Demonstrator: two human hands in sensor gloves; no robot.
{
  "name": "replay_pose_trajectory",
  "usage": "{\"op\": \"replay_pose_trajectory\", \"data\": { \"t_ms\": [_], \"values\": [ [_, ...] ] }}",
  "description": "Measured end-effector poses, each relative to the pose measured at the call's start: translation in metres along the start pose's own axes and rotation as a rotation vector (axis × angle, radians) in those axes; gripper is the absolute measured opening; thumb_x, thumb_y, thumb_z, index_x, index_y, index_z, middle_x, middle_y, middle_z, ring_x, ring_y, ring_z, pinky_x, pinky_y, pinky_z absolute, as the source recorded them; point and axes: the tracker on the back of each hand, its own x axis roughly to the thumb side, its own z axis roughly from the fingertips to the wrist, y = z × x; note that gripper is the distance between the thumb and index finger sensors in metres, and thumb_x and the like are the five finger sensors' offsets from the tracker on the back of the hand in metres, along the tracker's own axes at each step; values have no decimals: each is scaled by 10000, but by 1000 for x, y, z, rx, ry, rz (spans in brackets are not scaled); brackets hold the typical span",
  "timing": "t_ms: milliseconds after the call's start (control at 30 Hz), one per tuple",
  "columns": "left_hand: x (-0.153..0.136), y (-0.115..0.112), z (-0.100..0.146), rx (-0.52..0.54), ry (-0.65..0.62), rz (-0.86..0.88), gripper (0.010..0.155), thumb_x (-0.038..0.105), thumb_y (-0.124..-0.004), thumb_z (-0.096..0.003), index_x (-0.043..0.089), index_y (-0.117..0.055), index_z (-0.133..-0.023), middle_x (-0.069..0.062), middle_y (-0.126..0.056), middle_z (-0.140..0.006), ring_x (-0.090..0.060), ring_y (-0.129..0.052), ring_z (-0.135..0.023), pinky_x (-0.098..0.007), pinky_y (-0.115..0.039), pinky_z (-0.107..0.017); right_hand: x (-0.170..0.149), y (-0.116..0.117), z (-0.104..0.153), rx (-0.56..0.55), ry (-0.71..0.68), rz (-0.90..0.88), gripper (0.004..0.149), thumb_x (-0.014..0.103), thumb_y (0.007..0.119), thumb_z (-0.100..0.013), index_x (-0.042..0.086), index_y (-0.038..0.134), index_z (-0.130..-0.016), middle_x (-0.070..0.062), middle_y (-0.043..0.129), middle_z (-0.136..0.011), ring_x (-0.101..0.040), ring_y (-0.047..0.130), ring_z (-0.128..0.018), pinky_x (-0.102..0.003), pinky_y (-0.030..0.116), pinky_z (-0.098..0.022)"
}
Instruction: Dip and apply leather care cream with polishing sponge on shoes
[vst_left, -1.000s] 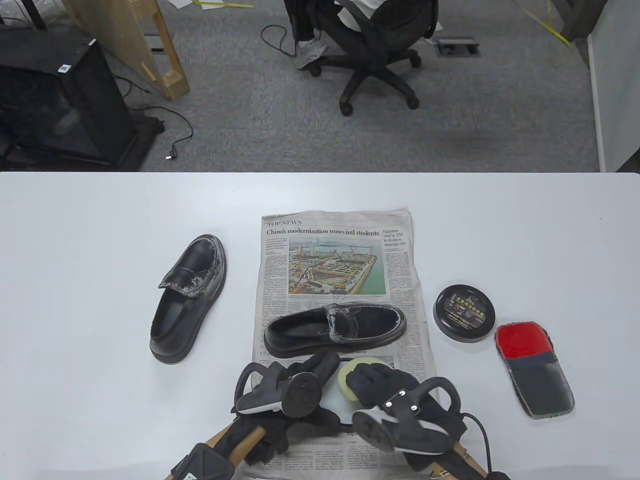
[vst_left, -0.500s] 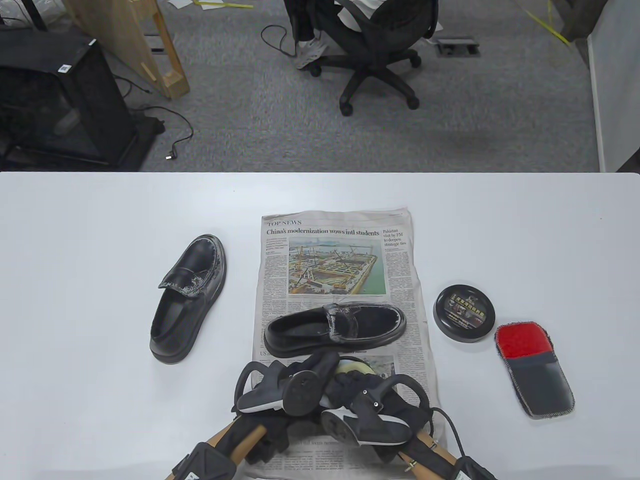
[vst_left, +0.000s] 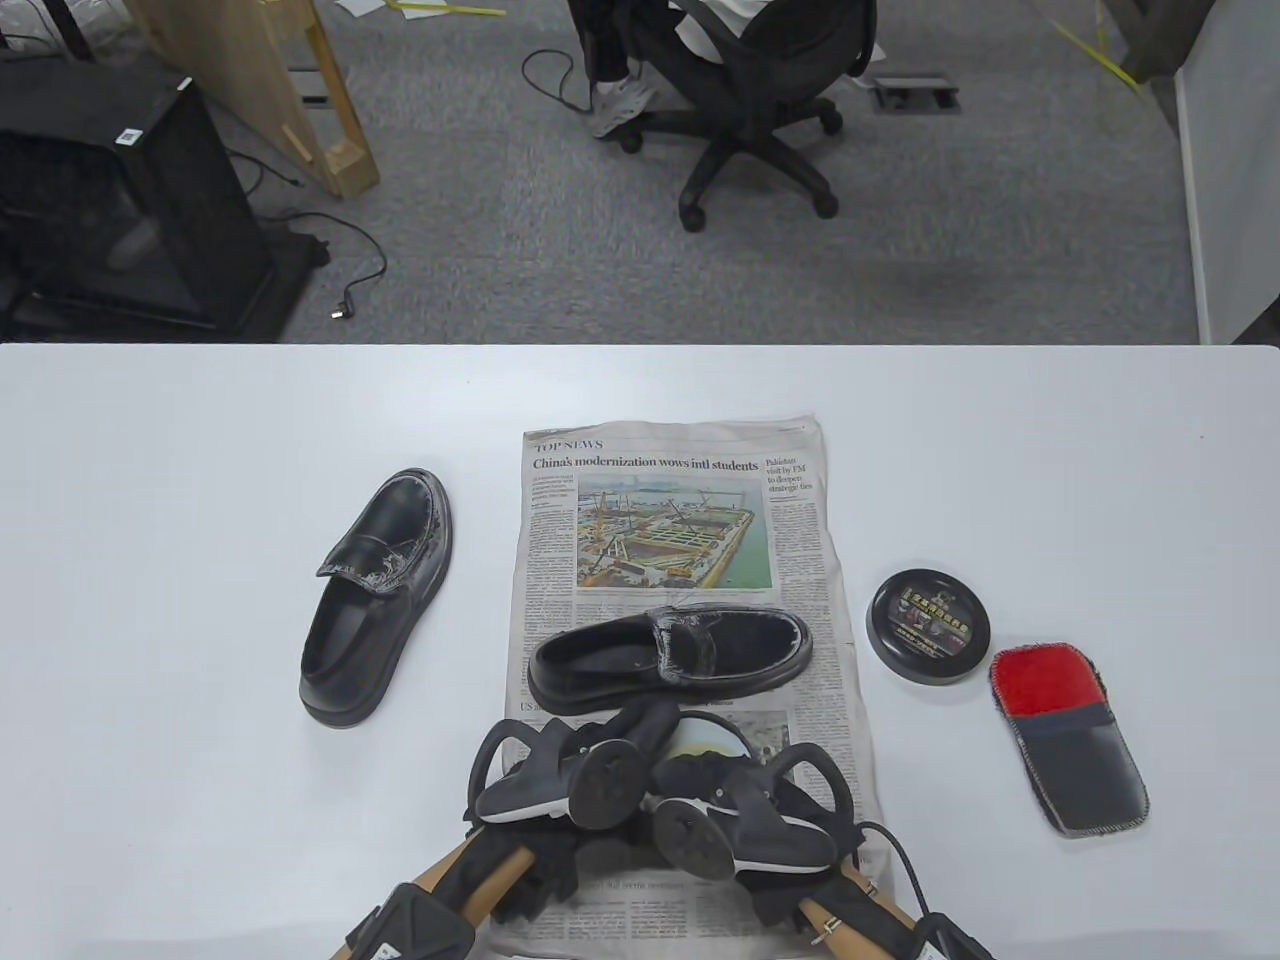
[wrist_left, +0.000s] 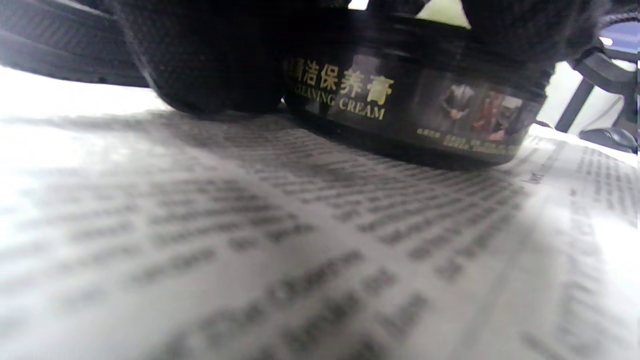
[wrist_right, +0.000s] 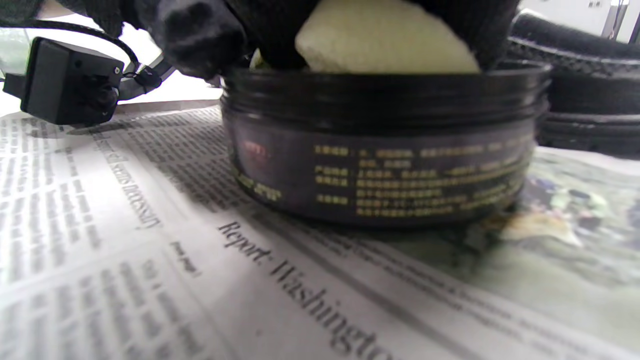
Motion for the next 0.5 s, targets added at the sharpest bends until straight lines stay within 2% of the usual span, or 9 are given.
{"op": "replay_pose_trajectory", "data": {
  "t_ms": [100, 200, 333, 400, 433, 500],
  "values": [
    [1, 8, 3, 3, -19, -46, 1050, 688, -708, -421, 71, -362, -1197, -244, -548, -1212, -367, -745, -998, -491, -771, -650, 0, -7, 5, -33, -2, 26, 459, 335, 647, -584, 162, 627, -1008, -25, 826, -953, -220, 906, -830, -308, 851, -570],
    [4, 31, 19, 179, -41, -72, 968, 685, -687, -444, 111, -459, -1190, -213, -604, -1205, -372, -750, -1000, -512, -759, -658, -7, -36, 24, -183, 73, 121, 478, 332, 634, -588, 123, 601, -1016, -45, 820, -956, -227, 922, -817, -289, 873, -554],
    [-2, 58, 26, 352, 35, -93, 948, 677, -683, -454, 154, -427, -1202, -186, -549, -1240, -381, -663, -1063, -555, -705, -705, -40, -53, 39, -367, 243, 121, 506, 327, 619, -604, 155, 528, -1070, -29, 757, -1024, -227, 858, -903, -319, 821, -628],
    [-11, 64, 20, 351, 117, -123, 962, 679, -684, -454, 159, -400, -1212, -205, -491, -1263, -415, -597, -1095, -600, -661, -727, -62, -51, 35, -384, 336, 135, 576, 323, 623, -607, 206, 404, -1127, 26, 725, -1051, -229, 826, -940, -334, 795, -658],
    [-17, 64, 13, 312, 168, -144, 974, 683, -682, -456, 154, -382, -1217, -224, -450, -1273, -445, -551, -1107, -622, -633, -738, -75, -47, 30, -374, 378, 123, 561, 318, 622, -609, 243, 401, -1119, 38, 712, -1060, -232, 806, -959, -351, 777, -677],
    [-29, 62, 0, 268, 250, -159, 995, 687, -689, -450, 145, -371, -1221, -248, -431, -1275, -490, -496, -1113, -661, -592, -744, -95, -38, 19, -331, 418, 82, 479, 304, 630, -610, 313, 507, -1073, 44, 709, -1066, -244, 795, -970, -384, 752, -697]
  ]
}}
